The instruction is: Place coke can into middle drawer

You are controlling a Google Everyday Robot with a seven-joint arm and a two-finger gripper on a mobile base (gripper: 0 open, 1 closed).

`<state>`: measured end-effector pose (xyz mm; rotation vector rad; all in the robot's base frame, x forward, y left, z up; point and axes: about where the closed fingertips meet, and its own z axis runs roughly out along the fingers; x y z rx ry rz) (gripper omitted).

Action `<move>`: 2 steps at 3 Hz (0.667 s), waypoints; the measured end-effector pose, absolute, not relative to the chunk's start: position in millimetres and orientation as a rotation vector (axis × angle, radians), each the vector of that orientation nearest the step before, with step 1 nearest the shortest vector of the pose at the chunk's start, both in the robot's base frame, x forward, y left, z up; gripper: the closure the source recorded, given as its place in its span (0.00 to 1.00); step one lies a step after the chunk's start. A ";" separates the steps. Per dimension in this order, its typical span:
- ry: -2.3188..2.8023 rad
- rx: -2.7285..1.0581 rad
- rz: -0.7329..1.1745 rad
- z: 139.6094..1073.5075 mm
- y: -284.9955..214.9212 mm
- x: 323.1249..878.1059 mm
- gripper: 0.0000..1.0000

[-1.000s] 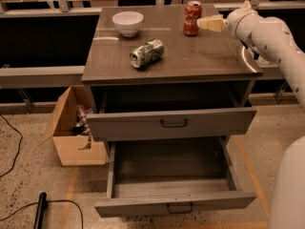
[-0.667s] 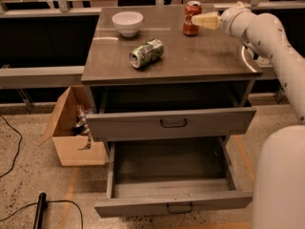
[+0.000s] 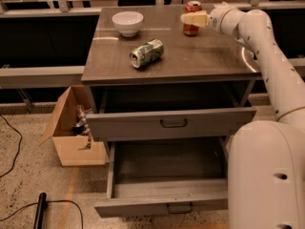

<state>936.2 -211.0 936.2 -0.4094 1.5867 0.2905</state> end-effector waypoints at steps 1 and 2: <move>1.572 -0.410 0.288 936.7 -205.1 951.1 0.00; 1.572 -0.406 0.277 932.6 -200.3 963.4 0.00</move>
Offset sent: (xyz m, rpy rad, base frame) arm 0.0707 -0.0018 0.0043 -0.0098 -0.0204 -0.0269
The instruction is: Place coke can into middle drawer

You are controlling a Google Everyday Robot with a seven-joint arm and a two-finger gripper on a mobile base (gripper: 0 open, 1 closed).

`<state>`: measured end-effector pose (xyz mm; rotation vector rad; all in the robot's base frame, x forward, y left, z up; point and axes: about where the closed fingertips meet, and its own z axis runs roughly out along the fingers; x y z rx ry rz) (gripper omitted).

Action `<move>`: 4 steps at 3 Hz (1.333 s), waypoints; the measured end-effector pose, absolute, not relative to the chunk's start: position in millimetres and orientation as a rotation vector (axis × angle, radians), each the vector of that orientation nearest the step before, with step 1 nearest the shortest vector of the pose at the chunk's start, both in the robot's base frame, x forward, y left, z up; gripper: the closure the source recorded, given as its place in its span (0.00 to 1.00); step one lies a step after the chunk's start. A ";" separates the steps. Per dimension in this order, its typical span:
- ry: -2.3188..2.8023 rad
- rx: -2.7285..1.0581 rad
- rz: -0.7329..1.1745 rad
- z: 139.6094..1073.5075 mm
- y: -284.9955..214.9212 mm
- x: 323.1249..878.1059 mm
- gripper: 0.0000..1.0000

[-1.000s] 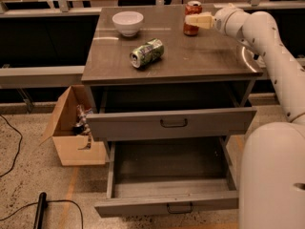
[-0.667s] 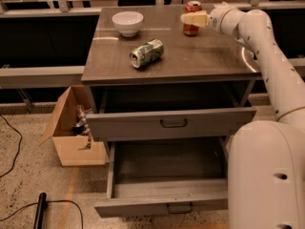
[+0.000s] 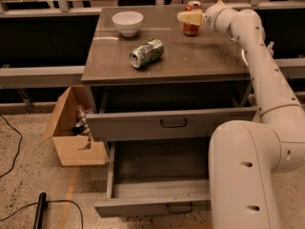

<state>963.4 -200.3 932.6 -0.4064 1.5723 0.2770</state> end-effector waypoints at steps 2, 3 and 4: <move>1.549 -0.448 0.294 933.2 -180.7 971.2 0.40; 1.545 -0.464 0.304 933.4 -175.6 970.3 0.64; 1.544 -0.474 0.299 937.0 -177.5 967.8 0.87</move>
Offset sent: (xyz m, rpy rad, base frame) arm 0.0564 0.0021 0.0224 -0.0216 -0.0413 0.0607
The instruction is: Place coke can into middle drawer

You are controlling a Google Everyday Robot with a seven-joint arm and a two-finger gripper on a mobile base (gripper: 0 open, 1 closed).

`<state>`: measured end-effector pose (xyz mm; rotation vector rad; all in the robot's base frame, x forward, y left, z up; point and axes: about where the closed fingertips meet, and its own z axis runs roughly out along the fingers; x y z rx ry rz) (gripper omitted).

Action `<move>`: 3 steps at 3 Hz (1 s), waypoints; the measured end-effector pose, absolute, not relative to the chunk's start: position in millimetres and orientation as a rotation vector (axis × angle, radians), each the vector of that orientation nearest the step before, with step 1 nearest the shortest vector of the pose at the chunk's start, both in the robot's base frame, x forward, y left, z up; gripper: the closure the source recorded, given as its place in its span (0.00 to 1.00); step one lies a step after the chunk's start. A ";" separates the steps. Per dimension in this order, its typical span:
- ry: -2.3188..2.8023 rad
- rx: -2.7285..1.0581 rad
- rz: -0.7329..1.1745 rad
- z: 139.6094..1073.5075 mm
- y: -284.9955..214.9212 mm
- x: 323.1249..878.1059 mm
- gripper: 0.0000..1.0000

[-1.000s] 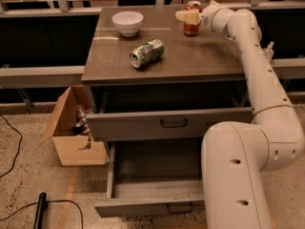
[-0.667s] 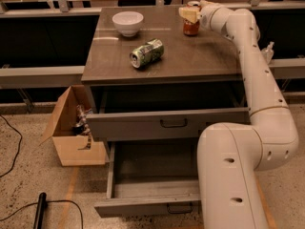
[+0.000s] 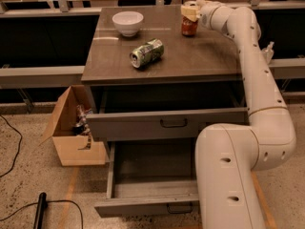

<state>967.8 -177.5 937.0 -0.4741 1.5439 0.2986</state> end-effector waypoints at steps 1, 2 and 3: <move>1.543 -0.466 0.290 954.0 -200.9 954.6 1.00; 1.533 -0.477 0.304 970.2 -231.1 931.0 1.00; 1.546 -0.519 0.373 961.3 -241.4 906.8 1.00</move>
Offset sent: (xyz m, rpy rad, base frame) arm -0.1294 -0.0767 0.0343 0.0044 -0.0251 0.0196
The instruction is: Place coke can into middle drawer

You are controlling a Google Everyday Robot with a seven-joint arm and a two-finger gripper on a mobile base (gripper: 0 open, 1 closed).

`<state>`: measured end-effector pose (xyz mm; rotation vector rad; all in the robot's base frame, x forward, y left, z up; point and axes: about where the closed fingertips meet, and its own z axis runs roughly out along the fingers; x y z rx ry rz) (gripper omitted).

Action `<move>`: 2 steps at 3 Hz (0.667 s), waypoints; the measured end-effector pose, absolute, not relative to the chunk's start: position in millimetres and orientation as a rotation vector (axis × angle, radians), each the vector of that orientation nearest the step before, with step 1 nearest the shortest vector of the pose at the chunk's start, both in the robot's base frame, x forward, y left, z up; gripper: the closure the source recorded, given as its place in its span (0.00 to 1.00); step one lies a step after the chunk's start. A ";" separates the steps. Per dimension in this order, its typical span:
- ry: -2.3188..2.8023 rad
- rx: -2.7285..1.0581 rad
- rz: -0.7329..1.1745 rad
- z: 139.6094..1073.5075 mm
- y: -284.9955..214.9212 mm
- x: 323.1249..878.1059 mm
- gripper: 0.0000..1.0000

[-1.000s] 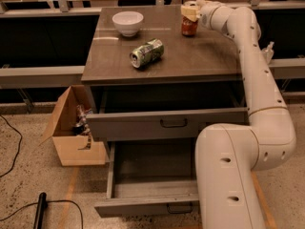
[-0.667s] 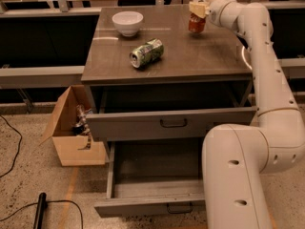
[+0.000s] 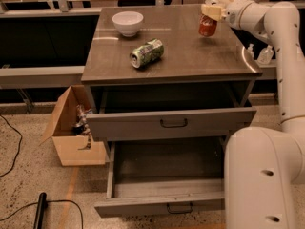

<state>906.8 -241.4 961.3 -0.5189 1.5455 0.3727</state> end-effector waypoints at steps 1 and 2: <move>1.539 -0.558 0.443 951.6 -239.0 880.0 1.00; 1.480 -0.612 0.549 929.6 -218.8 836.4 1.00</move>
Offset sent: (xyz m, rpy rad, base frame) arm -0.1434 0.0512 -0.0639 0.1081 -0.0425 0.2743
